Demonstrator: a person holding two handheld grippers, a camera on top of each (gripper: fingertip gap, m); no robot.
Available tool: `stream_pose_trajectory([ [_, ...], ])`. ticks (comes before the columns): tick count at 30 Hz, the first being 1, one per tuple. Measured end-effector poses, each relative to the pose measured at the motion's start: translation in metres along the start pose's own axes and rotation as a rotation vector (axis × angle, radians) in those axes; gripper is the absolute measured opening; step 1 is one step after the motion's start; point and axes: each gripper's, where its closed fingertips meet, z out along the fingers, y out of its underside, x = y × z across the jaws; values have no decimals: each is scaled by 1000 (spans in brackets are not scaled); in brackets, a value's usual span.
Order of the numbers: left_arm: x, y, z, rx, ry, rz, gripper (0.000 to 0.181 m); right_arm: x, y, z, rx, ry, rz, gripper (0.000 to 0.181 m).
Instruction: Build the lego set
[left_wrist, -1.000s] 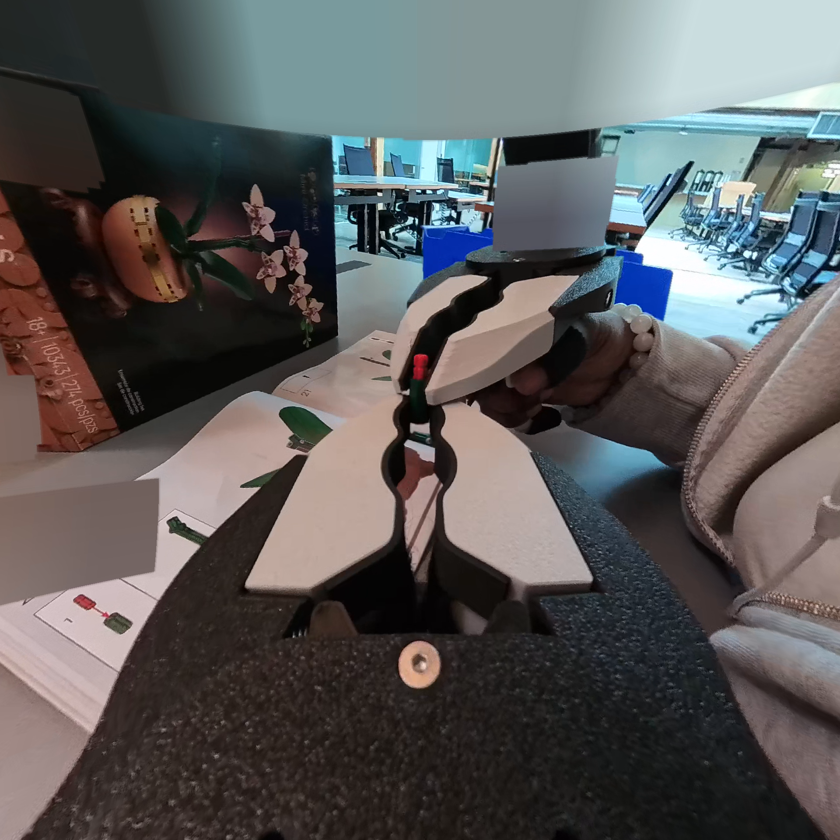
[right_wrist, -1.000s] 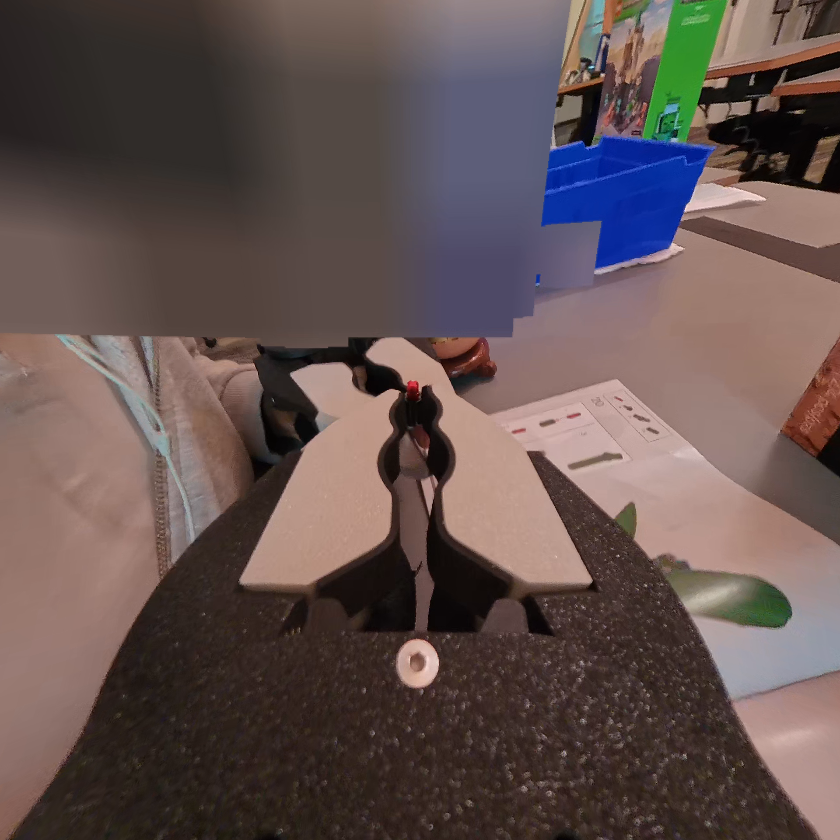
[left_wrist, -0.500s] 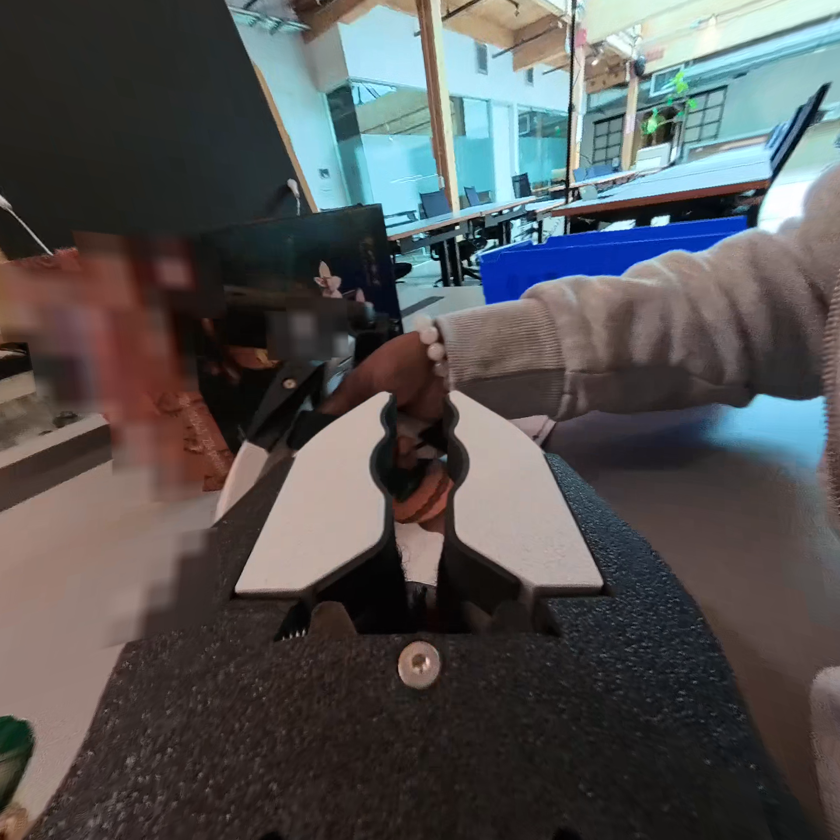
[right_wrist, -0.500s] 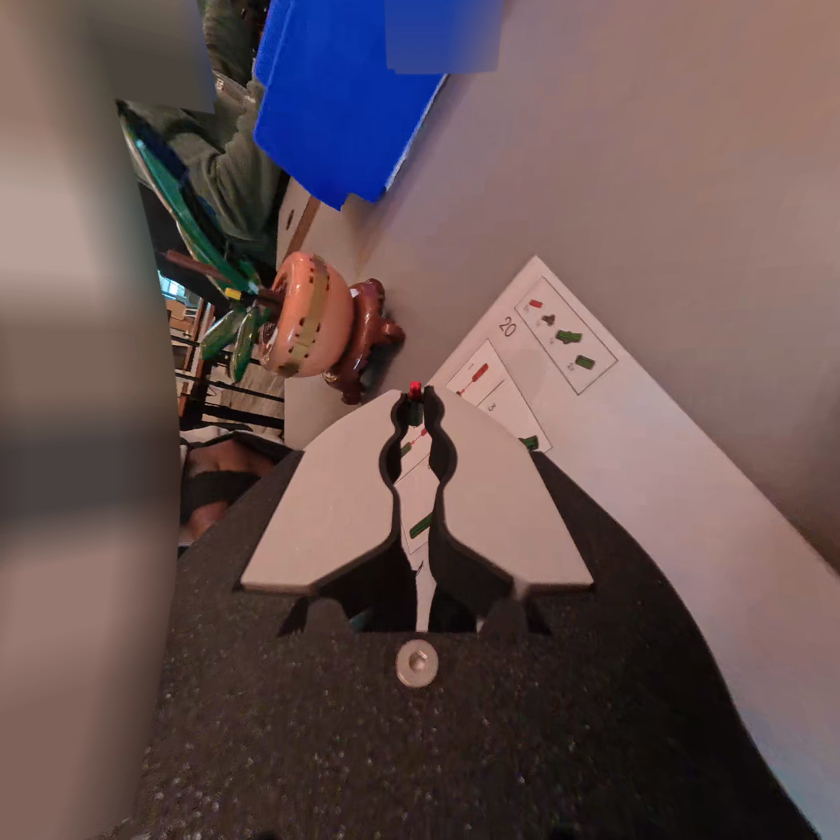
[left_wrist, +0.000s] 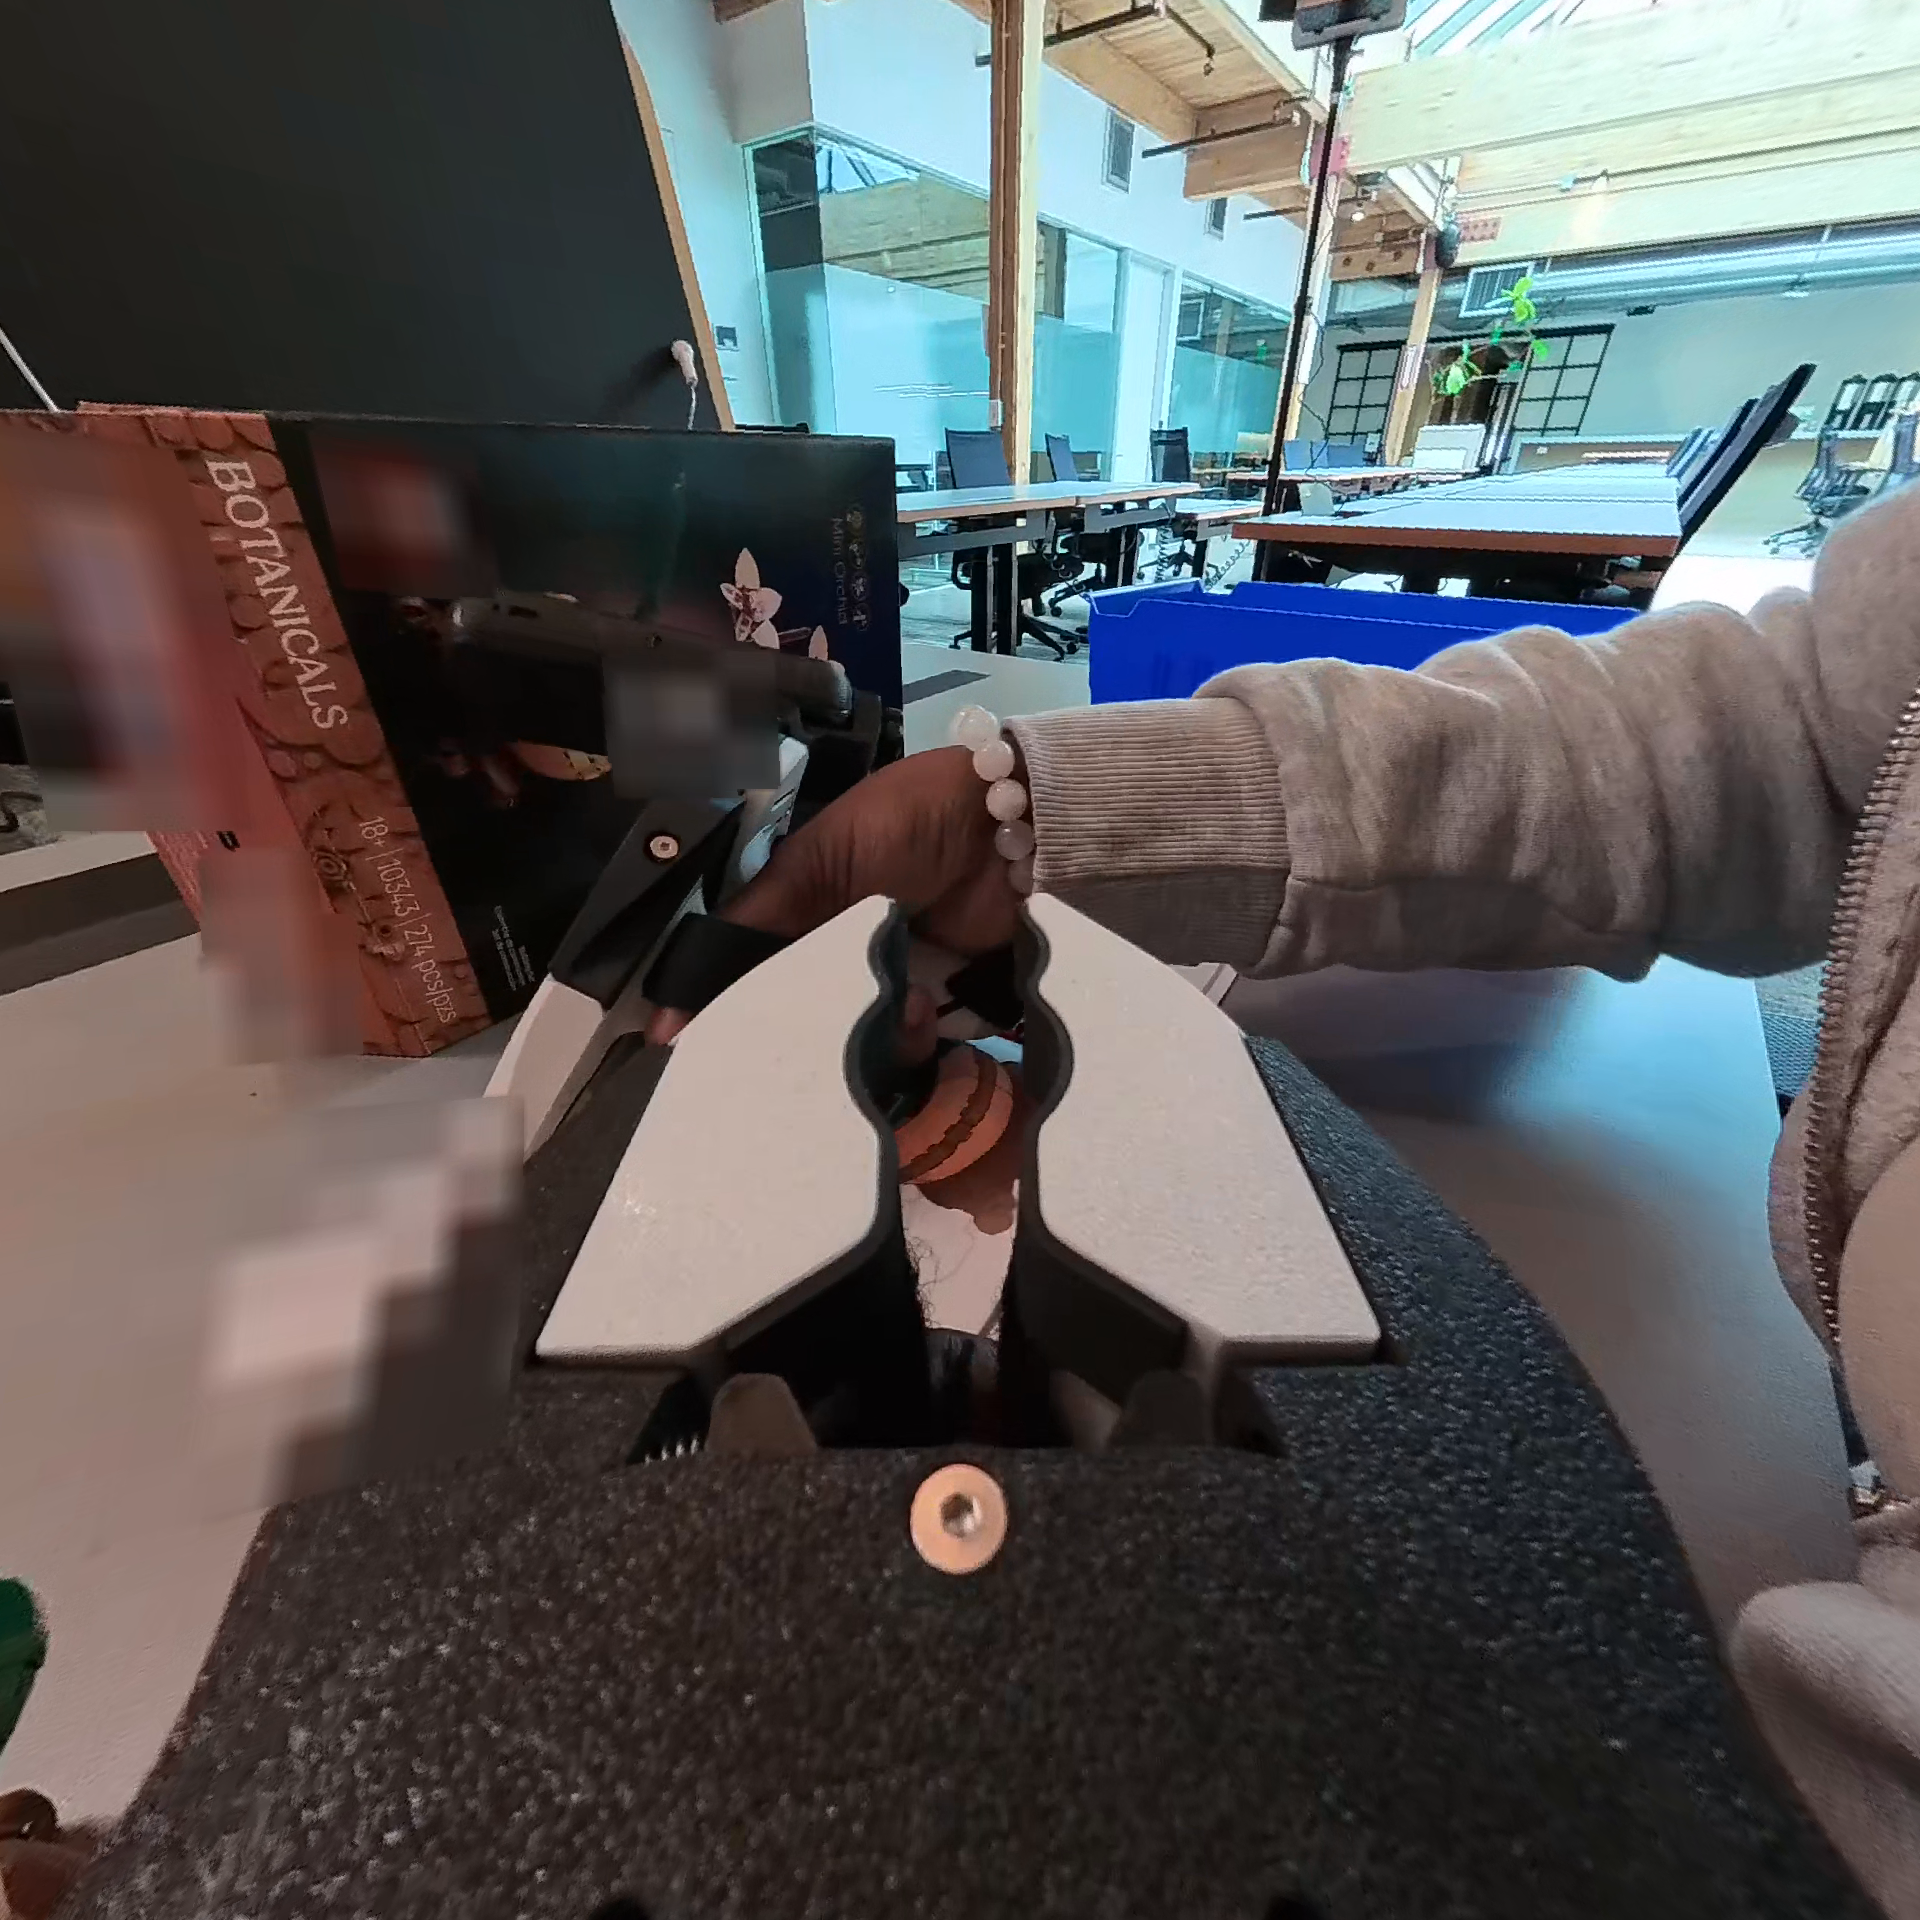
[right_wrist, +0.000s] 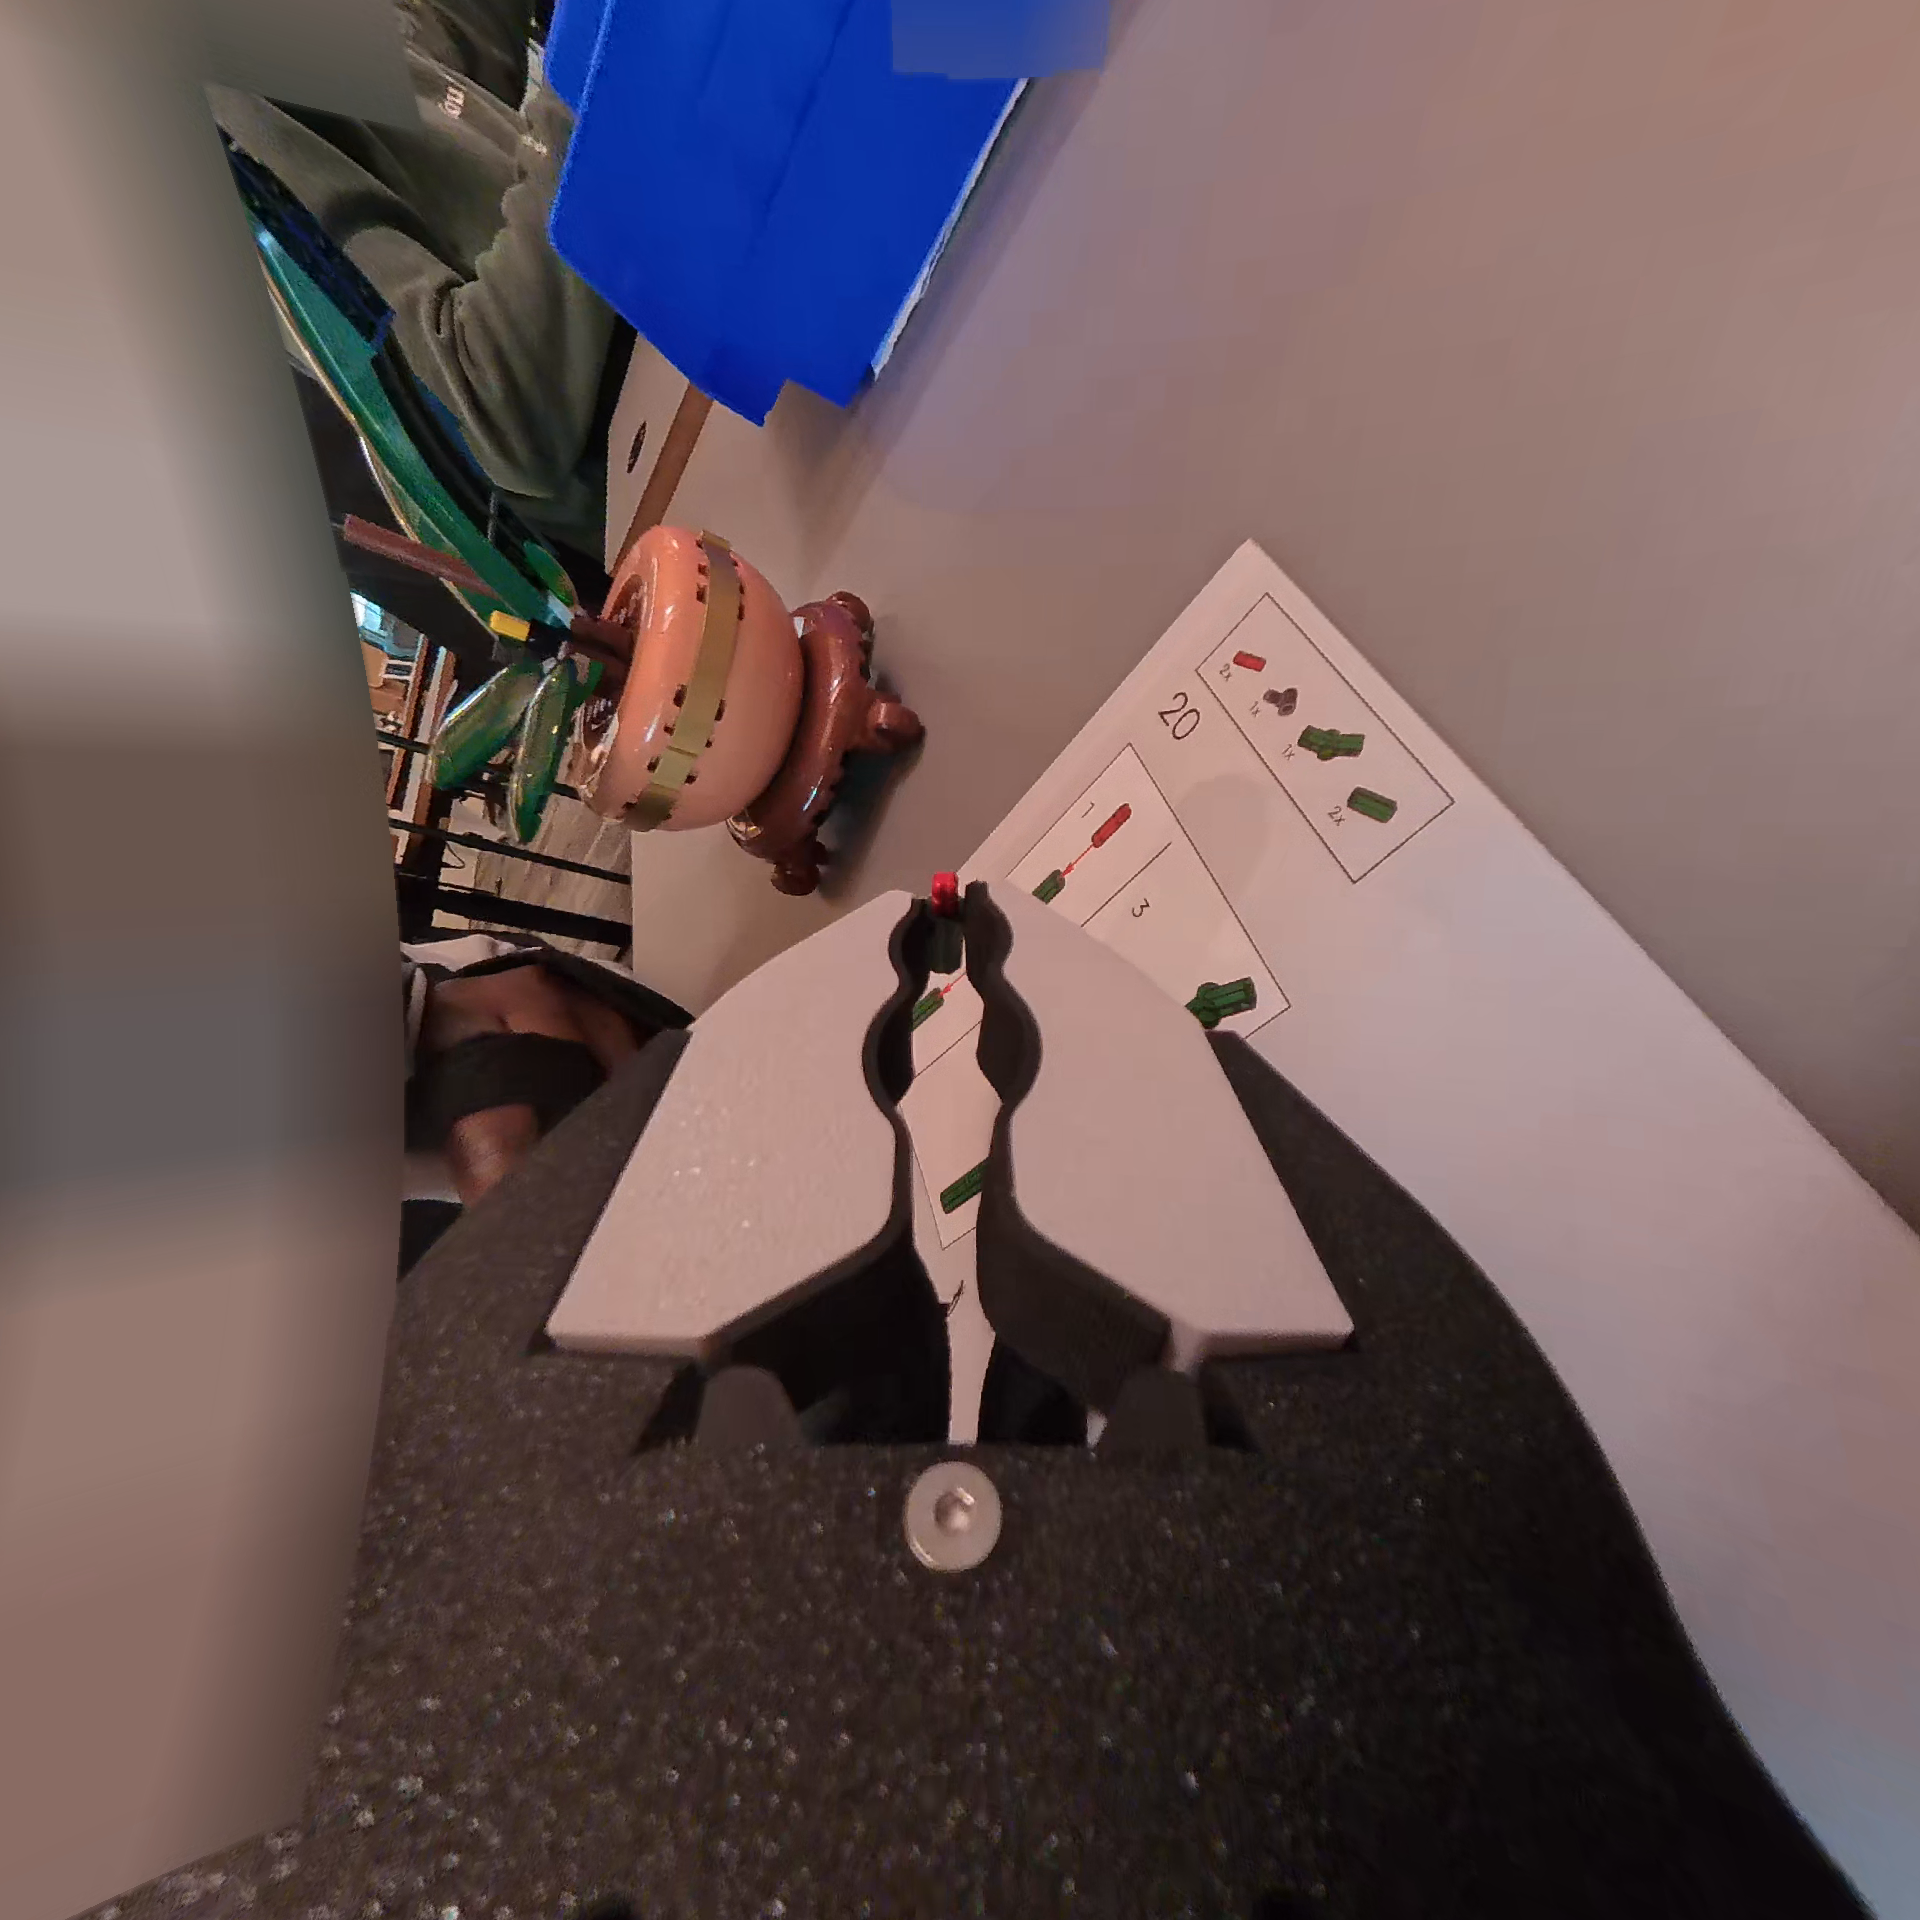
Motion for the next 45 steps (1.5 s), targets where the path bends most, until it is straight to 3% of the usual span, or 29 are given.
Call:
stream_pose_trajectory([
  [15,-1,6,2,-28,-3,-1,19,-18,5,-2,24,-21,-53,6],
  [33,11,1,1,-4,49,23,19,-36,33,8,-25,-43,-86,6],
  [39,15,2,2,-8,69,26,20,-69,9,-32,174,-32,-320,6],
  [45,15,7,4,-31,76,27,20,-88,25,-81,228,201,-589,6],
])
